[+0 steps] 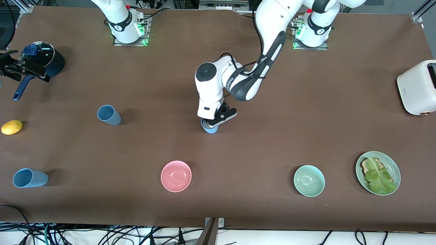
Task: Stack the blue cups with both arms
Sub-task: 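Lower the tissue cup onto the table middle and open the left gripper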
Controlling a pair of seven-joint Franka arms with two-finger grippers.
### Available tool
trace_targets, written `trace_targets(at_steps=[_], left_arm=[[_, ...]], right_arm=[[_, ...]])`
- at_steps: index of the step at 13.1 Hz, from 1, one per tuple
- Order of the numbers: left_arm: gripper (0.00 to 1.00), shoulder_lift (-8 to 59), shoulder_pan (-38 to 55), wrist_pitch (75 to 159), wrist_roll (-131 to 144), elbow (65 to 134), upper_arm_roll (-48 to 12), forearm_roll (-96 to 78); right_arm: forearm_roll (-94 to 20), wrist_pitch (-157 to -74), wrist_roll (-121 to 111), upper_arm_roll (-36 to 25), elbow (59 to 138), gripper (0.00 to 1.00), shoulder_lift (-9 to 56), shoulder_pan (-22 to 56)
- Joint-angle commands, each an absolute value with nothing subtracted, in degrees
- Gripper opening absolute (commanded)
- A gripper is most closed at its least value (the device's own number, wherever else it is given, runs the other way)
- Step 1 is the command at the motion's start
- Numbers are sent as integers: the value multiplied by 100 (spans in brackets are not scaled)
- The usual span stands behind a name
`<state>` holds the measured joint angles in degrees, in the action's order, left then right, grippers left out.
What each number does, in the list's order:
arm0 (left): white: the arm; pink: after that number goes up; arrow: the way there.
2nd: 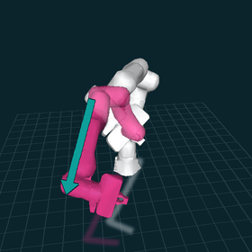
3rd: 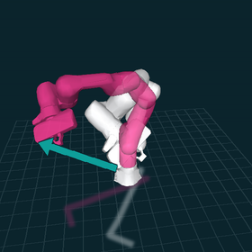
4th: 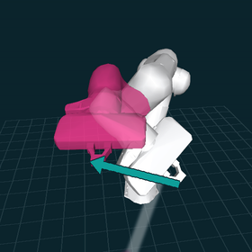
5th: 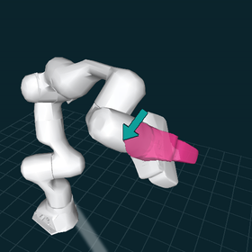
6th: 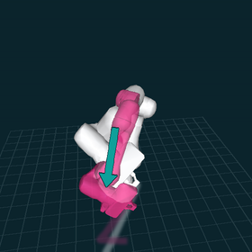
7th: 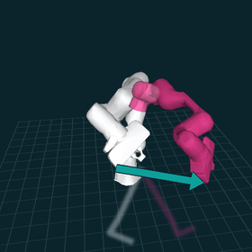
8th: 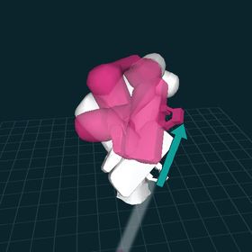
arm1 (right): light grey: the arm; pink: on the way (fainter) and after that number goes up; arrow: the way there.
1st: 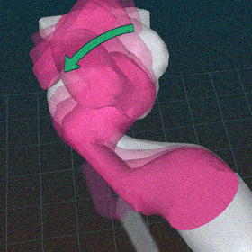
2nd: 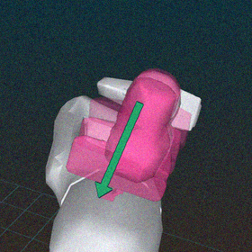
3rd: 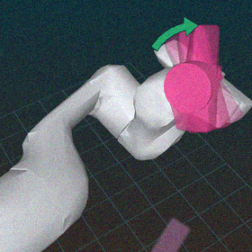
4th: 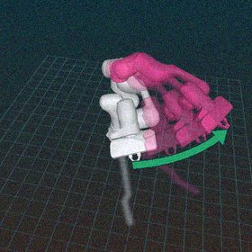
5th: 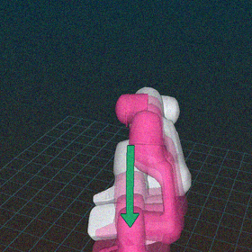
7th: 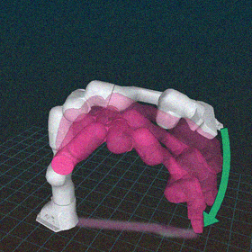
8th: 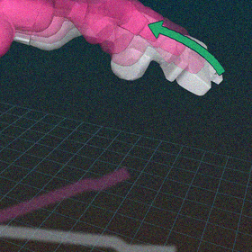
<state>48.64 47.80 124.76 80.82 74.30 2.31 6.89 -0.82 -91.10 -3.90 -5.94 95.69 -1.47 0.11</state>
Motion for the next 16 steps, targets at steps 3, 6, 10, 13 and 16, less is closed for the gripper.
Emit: trace_targets(at_steps=[3,6,10,13,16], left_arm=[[45,5063,4808,12577,8183,7225,316,861],[100,5045,4799,12577,8139,7225,325,879],[100,4931,4790,12568,8078,7225,316,888],[100,4711,4781,12516,7665,7233,316,835],[100,4509,4773,12411,7446,7321,316,835]], right_arm=[[-158,-8895,-422,-606,9431,100,-105,-9],[-158,-8895,-413,-598,9431,100,-105,-9],[-158,-8895,-413,-606,9431,100,-105,-9],[-158,-8895,-413,-606,9431,100,-105,-9],[-106,-8886,-413,-598,9457,100,-97,9]])
